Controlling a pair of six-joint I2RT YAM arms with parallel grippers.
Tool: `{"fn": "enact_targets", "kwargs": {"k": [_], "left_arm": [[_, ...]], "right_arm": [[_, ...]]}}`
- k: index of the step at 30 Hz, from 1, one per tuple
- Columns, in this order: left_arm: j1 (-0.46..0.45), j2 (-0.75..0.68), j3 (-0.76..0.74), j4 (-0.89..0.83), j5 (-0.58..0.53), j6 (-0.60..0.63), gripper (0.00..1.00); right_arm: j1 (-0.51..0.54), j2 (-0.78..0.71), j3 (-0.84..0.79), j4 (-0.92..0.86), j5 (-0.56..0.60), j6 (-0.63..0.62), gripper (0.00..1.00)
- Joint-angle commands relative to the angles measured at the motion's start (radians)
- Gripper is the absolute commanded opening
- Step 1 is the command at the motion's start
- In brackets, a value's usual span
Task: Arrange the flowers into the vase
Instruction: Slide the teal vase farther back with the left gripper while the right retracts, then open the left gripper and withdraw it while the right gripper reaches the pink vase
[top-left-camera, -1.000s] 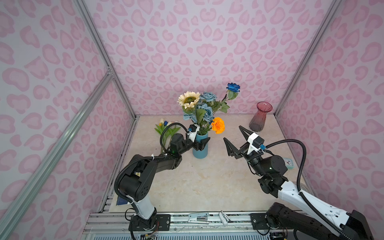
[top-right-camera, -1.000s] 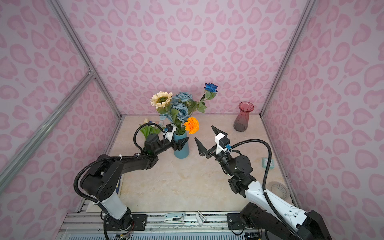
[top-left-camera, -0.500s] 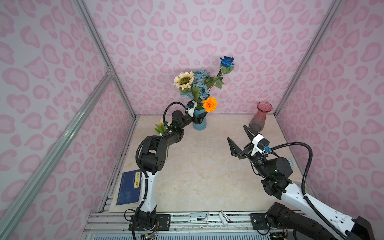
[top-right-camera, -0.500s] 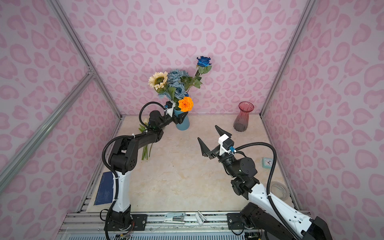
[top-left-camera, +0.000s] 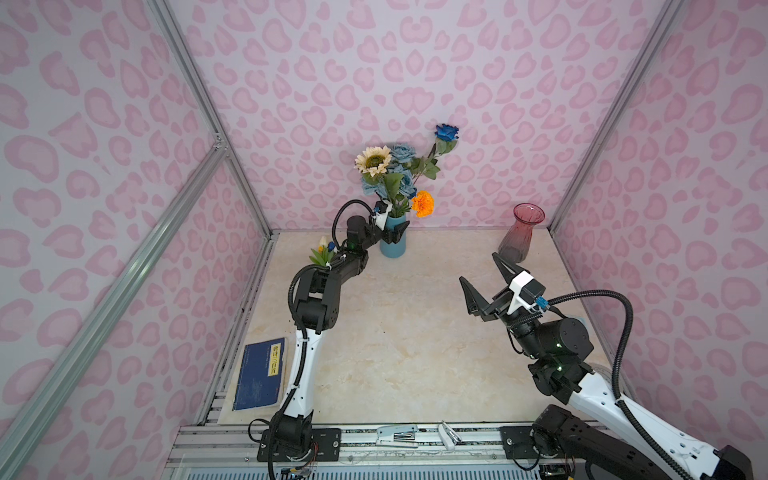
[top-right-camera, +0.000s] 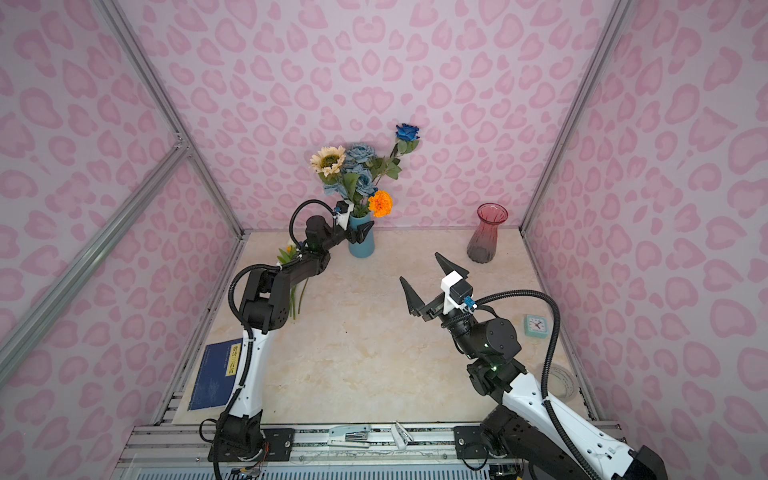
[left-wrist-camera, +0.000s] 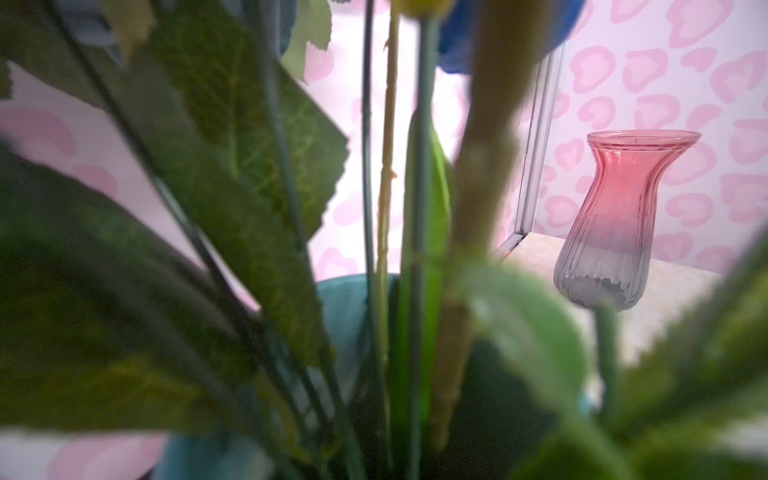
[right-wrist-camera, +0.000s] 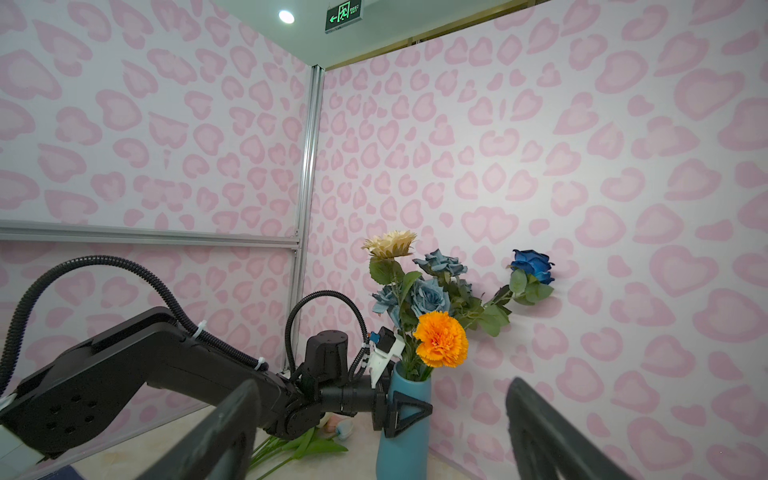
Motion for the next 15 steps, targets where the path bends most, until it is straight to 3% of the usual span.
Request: {"fn": "enact_targets", "kwargs": {"k": [1, 8, 15], "left_arm": [[0.008, 0.021, 0.031, 0.095, -0.007, 0.004, 0.73], [0.008, 0.003, 0.011, 0.108, -0.021, 0.0, 0.99], [0.017, -0.111, -0.119, 0.123, -0.003, 0.022, 0.97]], "right_arm": [[0.001, 0.003, -0.007, -0.002, 0.015, -0.003, 0.92], [0.001, 0.021, 0.007, -0.007, 0.012, -0.011, 0.92], [0.001, 0.041, 0.006, 0.015, 0.016, -0.009, 0.92]]}}
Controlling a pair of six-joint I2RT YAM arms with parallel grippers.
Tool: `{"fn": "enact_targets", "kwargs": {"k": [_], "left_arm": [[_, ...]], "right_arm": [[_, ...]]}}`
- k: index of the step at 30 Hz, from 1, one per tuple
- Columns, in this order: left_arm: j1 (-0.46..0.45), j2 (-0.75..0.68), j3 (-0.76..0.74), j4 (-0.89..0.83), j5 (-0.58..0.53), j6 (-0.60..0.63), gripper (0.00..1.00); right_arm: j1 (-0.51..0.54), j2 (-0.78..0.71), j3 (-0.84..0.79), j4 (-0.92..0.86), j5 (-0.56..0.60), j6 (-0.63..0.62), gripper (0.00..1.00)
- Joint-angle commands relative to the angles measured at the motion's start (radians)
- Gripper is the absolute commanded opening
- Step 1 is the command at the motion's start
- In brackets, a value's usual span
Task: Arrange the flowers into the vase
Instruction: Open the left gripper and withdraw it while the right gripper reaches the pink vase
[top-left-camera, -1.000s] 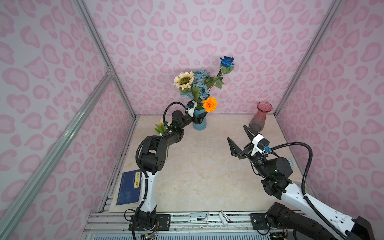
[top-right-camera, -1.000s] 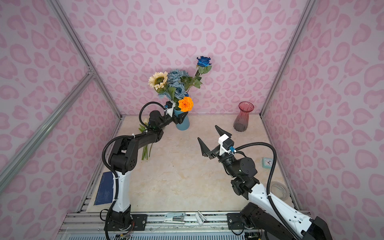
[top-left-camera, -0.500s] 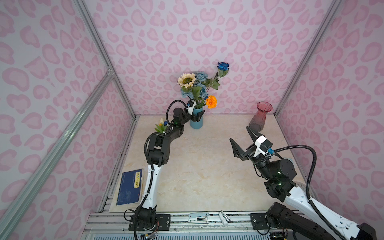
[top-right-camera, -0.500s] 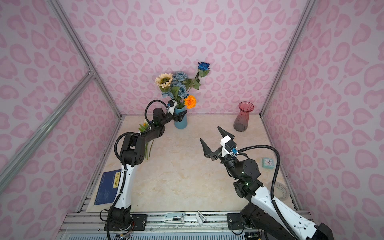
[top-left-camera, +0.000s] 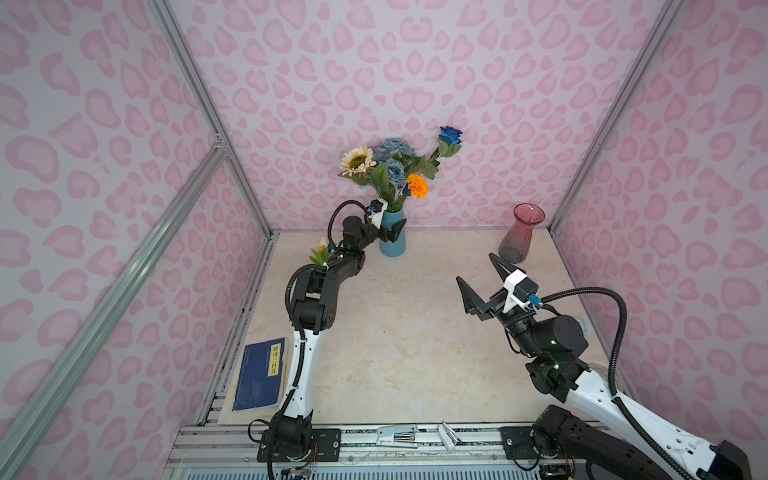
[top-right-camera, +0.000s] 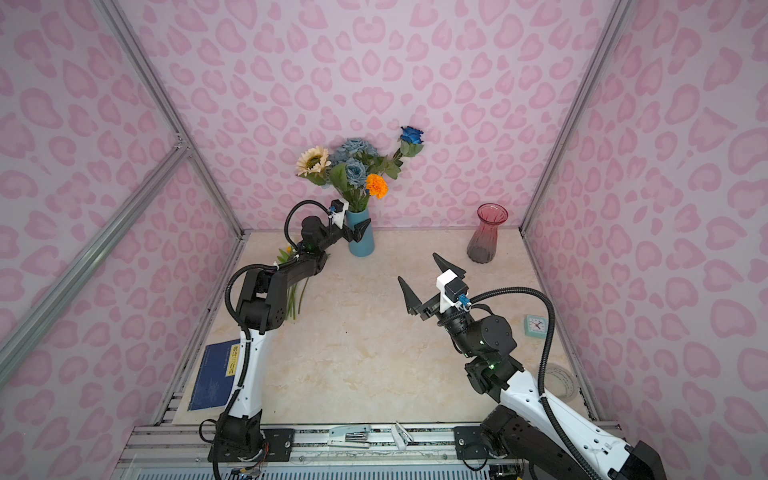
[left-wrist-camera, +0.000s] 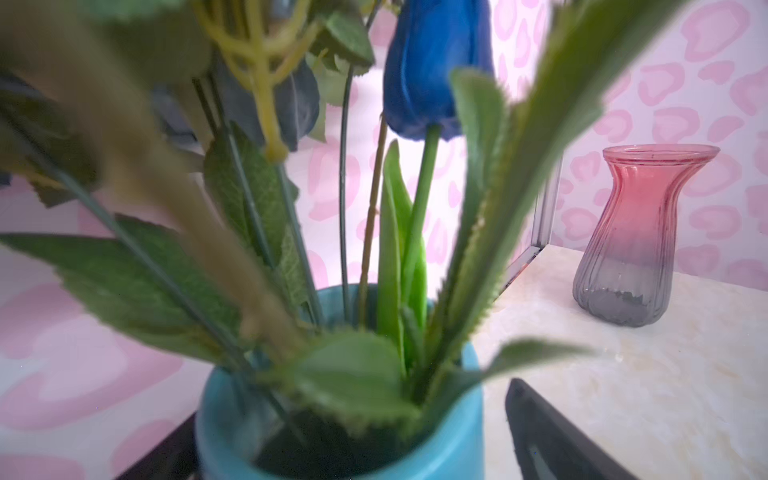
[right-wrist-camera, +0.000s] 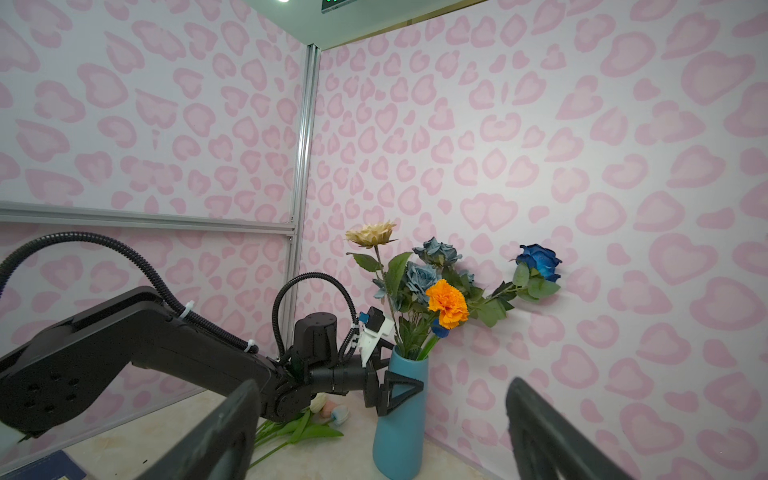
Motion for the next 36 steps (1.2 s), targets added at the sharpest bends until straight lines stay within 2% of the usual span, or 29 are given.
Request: {"fn": "enact_targets", "kwargs": {"k": [1, 8, 11, 13, 15, 17, 22, 27, 30, 33, 36], "left_arm": [[0.006, -0.067, -0.071, 0.077, 0.029, 0.017, 0.97], [0.022, -0.219, -0.276, 0.098, 0.053, 0.057, 0.97], [0.024, -0.286, -0.382, 0.128, 0.035, 0.063, 0.97], [0.024, -0.298, -0.397, 0.117, 0.042, 0.072, 0.97], [0.025, -0.315, -0.419, 0.106, 0.027, 0.064, 0.97], [0.03, -0.353, -0.493, 0.143, 0.02, 0.044, 0.97], [0.009, -0.542, -0.793, 0.268, -0.05, 0.037, 0.97], [-0.067, -0.733, -0.969, 0.231, -0.101, 0.086, 0.97], [-0.117, -0.814, -1.047, 0.229, -0.123, 0.09, 0.97], [-0.159, -0.896, -1.119, 0.231, -0.121, 0.072, 0.97], [-0.193, -0.989, -1.186, 0.205, -0.121, 0.06, 0.97]], "right_arm": [[0.001, 0.012, 0.004, 0.032, 0.0, 0.001, 0.92], [-0.036, 0.066, 0.015, 0.067, 0.005, 0.046, 0.92], [-0.123, 0.116, 0.02, 0.089, 0.003, 0.136, 0.91], [-0.199, 0.156, 0.027, 0.114, -0.043, 0.204, 0.9], [-0.245, 0.187, 0.042, 0.12, -0.038, 0.22, 0.9], [-0.295, 0.221, 0.09, 0.056, 0.006, 0.227, 0.9], [-0.517, 0.353, 0.272, -0.196, 0.038, 0.354, 0.91], [-0.641, 0.476, 0.379, -0.288, 0.106, 0.336, 0.93], [-0.723, 0.555, 0.398, -0.235, 0.075, 0.326, 0.95], [-0.813, 0.652, 0.452, -0.224, -0.007, 0.336, 0.96], [-0.846, 0.734, 0.5, -0.228, -0.058, 0.273, 0.96]]}}
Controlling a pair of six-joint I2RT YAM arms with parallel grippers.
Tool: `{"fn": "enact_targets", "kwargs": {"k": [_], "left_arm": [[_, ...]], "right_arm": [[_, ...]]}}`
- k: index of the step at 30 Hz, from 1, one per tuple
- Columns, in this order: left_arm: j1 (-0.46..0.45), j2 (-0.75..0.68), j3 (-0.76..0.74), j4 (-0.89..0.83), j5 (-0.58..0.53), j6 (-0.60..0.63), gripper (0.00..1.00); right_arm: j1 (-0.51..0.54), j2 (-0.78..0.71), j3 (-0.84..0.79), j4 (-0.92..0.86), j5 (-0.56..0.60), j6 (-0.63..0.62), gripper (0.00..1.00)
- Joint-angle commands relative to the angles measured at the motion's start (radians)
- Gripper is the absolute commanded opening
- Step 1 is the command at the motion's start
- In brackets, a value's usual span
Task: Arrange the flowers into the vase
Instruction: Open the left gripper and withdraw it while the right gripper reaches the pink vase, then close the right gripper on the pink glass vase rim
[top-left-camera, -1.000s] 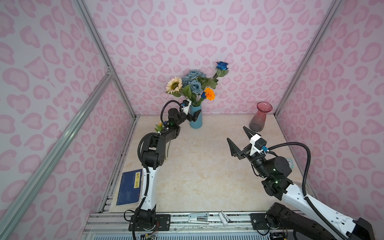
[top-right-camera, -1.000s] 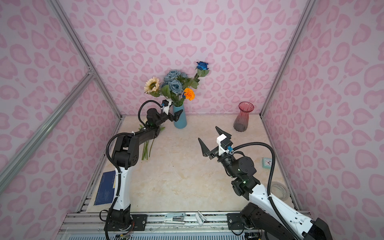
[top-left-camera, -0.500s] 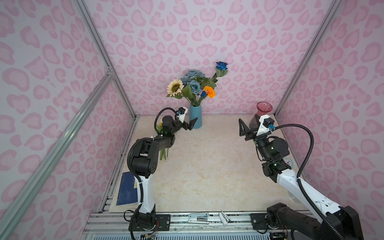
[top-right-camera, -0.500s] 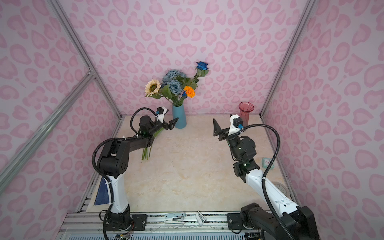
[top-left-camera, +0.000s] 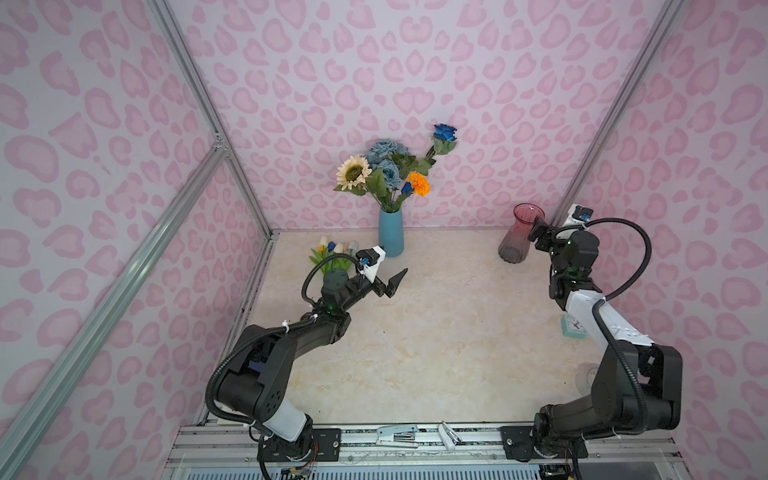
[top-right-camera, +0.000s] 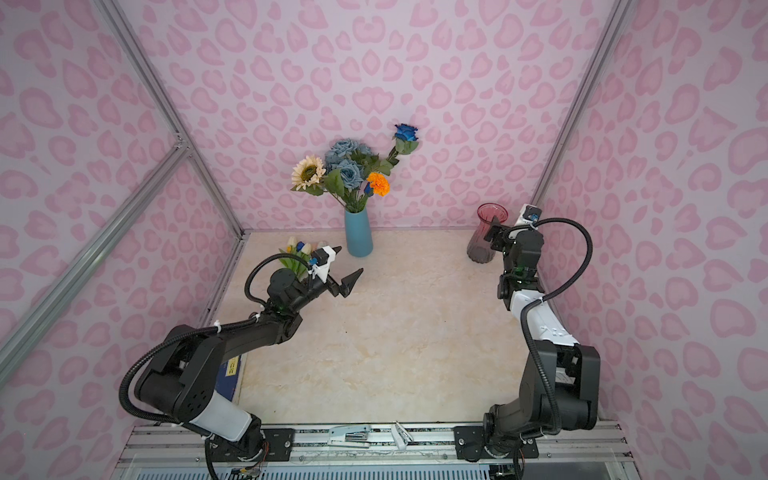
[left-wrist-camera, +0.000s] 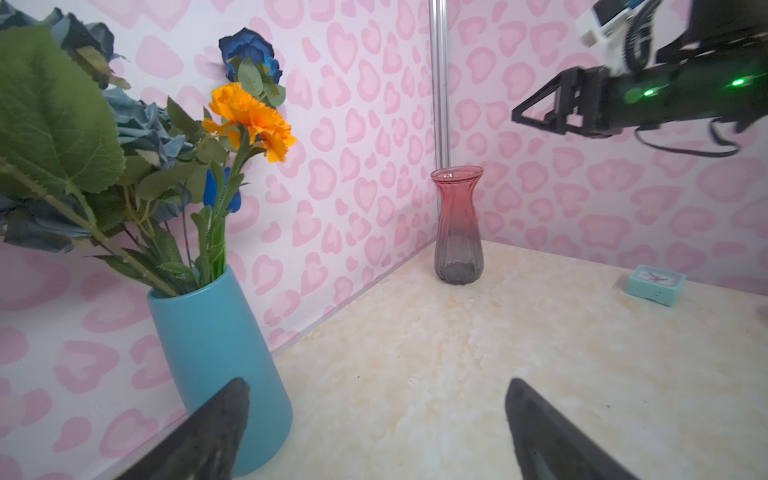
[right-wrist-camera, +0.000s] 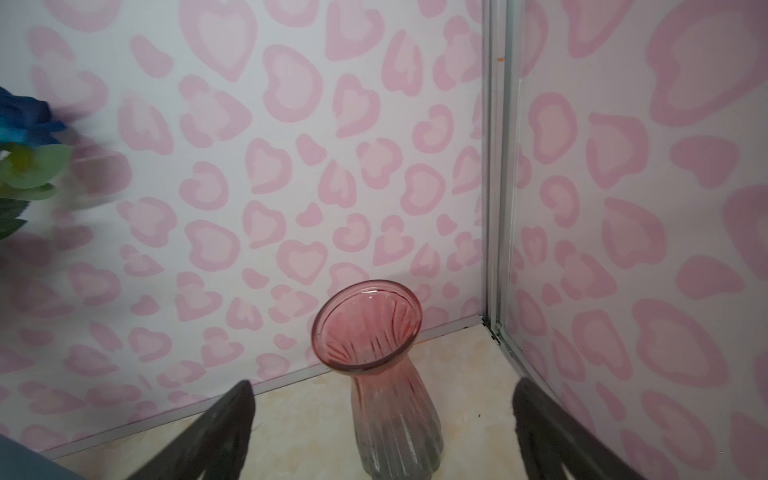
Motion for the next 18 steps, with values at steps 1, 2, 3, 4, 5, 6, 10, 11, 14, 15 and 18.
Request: {"fn": "enact_targets", "kwargs": {"k": [1, 2, 3, 4, 5, 6, 10, 11, 14, 15, 18], "left_arm": [[-0.026, -0.085, -0.06, 0.014, -0.016, -0.018, 0.97], [-0.031, -0.117, -0.084, 0.008, -0.021, -0.025, 0.97], [-0.034, -0.142, -0.1, 0.001, -0.022, -0.034, 0.97], [-0.038, -0.166, -0.118, -0.013, -0.016, -0.037, 0.97], [-0.044, -0.189, -0.131, -0.039, -0.021, -0.03, 0.97], [-0.05, -0.206, -0.142, -0.056, -0.029, -0.027, 0.97], [-0.069, -0.257, -0.169, -0.121, -0.027, -0.031, 0.97], [-0.074, -0.266, -0.171, -0.137, -0.032, -0.031, 0.97], [-0.08, -0.279, -0.178, -0.139, -0.033, -0.04, 0.97], [-0.083, -0.283, -0.176, -0.142, -0.031, -0.041, 0.97], [-0.091, -0.297, -0.171, -0.158, -0.036, -0.036, 0.97]], "right_arm": [[-0.01, 0.071, 0.04, 0.001, -0.082, -0.087, 0.97], [-0.008, 0.097, 0.051, 0.004, -0.112, -0.129, 0.97], [-0.006, 0.116, 0.051, 0.019, -0.121, -0.156, 0.97], [-0.004, 0.137, 0.042, 0.051, -0.122, -0.179, 0.97], [-0.006, 0.16, 0.03, 0.094, -0.144, -0.197, 0.97], [-0.006, 0.175, 0.022, 0.128, -0.173, -0.21, 0.97], [-0.008, 0.234, -0.036, 0.307, -0.232, -0.251, 0.97], [-0.009, 0.251, -0.041, 0.347, -0.242, -0.254, 0.97], [-0.01, 0.315, -0.042, 0.468, -0.26, -0.244, 0.97], [-0.011, 0.339, -0.036, 0.499, -0.266, -0.237, 0.97], [-0.016, 0.409, 0.009, 0.536, -0.243, -0.226, 0.97]]}}
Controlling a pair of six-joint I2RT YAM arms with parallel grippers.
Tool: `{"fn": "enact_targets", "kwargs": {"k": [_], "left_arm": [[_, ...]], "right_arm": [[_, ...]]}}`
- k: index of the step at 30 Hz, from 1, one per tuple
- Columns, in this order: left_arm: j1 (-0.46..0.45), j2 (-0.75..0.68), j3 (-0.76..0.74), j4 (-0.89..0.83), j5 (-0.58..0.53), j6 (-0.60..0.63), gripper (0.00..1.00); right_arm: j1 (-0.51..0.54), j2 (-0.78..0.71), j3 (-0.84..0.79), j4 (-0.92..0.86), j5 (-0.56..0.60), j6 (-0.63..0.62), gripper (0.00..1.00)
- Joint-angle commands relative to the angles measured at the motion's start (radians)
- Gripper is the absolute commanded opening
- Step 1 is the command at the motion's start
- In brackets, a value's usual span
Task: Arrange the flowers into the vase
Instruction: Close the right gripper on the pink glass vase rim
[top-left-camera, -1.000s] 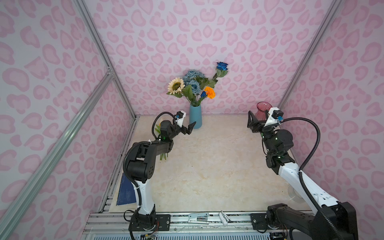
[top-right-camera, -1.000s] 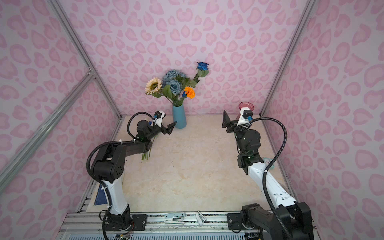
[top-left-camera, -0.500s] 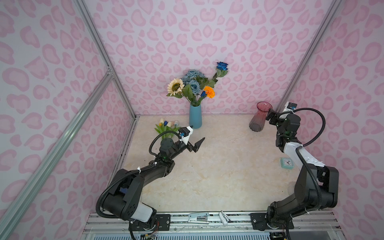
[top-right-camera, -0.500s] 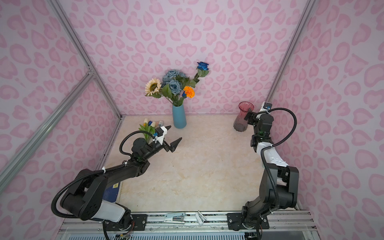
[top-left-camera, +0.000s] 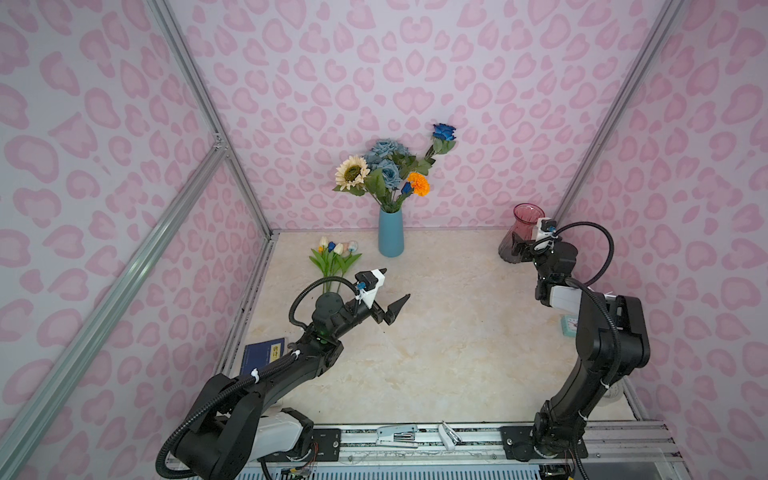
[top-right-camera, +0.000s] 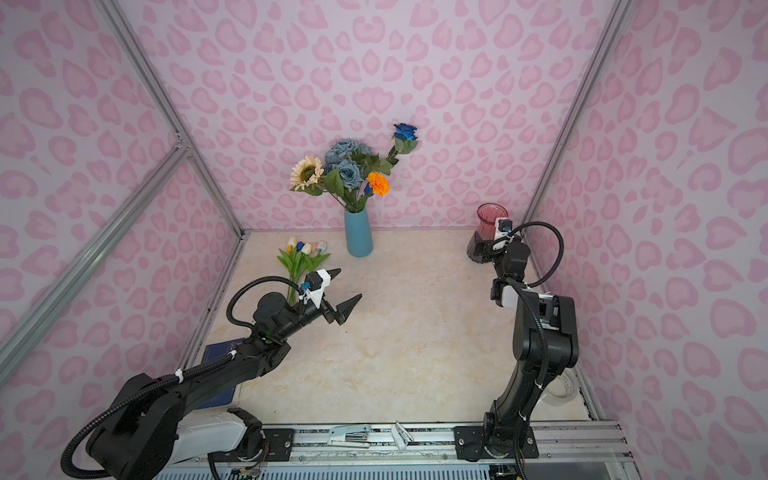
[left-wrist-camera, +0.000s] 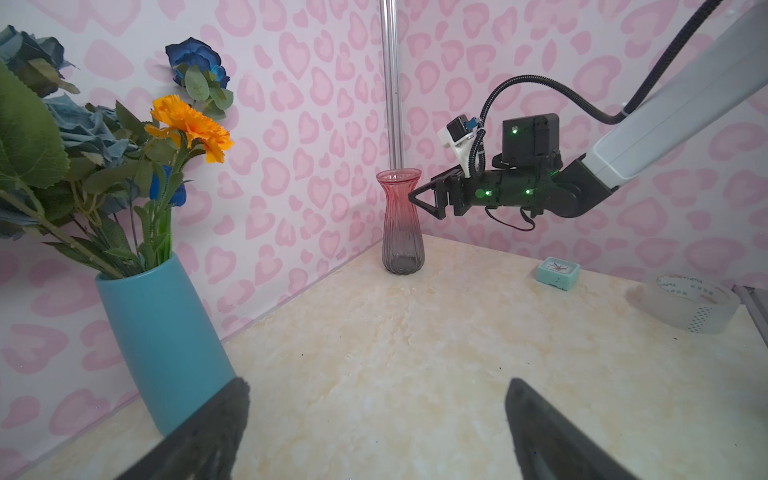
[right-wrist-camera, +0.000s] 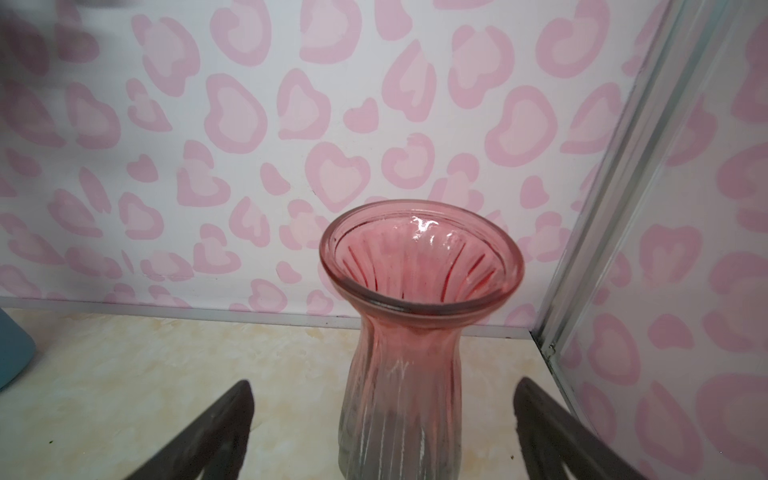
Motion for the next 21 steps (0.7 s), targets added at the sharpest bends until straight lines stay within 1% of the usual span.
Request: {"fn": "enact_targets", "kwargs": {"k": [1, 3, 5, 10, 14, 21], "left_arm": [[-0.006, -0.019, 0.001, -0.012, -0.013, -0.006, 0.97], [-0.006, -0.034, -0.01, -0.021, -0.023, -0.002, 0.97], [-0.007, -0.05, -0.02, -0.042, -0.025, 0.002, 0.97], [-0.012, -0.068, -0.031, -0.075, -0.018, -0.007, 0.97], [-0.016, -0.075, -0.031, -0.084, -0.028, -0.008, 0.97], [-0.017, -0.067, -0.013, -0.101, -0.032, -0.005, 0.97]], "right_arm": [[-0.003, 0.06, 0.032, 0.158, 0.015, 0.008, 0.97], [-0.008, 0.105, 0.066, 0.171, 0.017, 0.013, 0.97], [-0.014, 0.15, 0.121, 0.146, -0.006, 0.018, 0.97], [-0.014, 0.243, 0.212, 0.148, -0.031, 0.013, 0.97], [-0.014, 0.305, 0.26, 0.208, -0.039, 0.029, 0.97], [-0.007, 0.402, 0.391, 0.22, -0.046, 0.062, 0.95]]}}
